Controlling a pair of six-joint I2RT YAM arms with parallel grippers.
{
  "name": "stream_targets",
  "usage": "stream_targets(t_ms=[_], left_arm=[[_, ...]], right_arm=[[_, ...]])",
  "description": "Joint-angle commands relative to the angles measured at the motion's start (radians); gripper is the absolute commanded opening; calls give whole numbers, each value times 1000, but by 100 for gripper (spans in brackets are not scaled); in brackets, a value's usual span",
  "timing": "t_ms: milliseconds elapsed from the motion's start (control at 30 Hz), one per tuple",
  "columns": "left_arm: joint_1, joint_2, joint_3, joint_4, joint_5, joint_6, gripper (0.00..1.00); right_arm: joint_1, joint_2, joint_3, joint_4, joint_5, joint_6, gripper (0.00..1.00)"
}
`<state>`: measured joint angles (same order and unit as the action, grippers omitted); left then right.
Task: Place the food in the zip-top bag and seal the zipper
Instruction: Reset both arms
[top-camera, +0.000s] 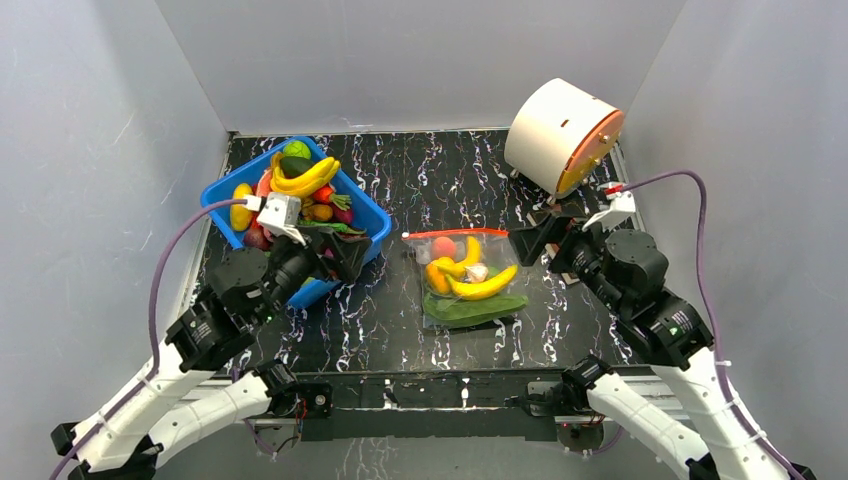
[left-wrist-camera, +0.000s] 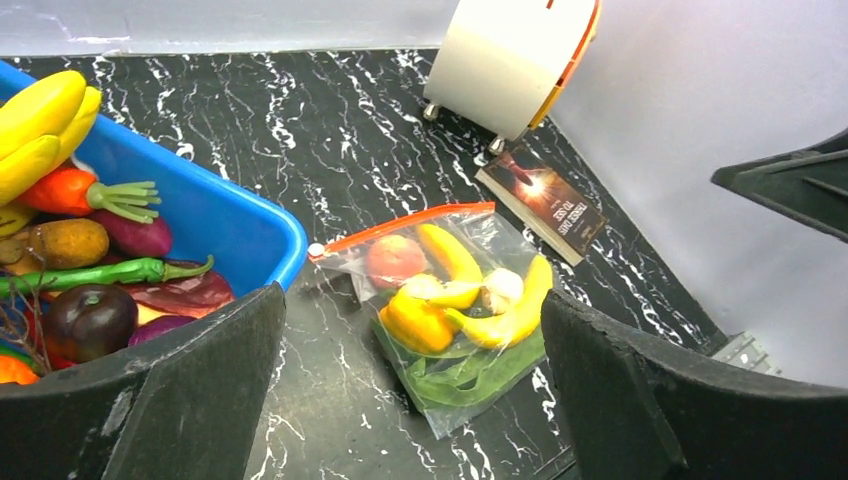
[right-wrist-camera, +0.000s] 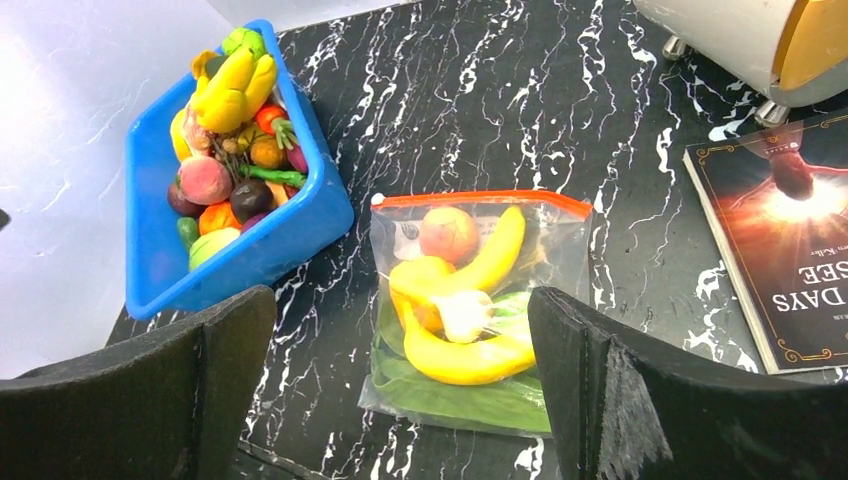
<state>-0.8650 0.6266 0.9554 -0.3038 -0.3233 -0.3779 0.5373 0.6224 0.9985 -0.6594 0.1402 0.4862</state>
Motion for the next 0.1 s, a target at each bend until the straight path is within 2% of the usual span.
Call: stream_targets(t_ms=[0,67], left_arm=[[5,23,27,-21,-44,16,98],[5,21,23,-18,-42,25,99]], right_arm=[[0,-21,15,26,19,26,98],[1,-22,9,31,20,26,98]])
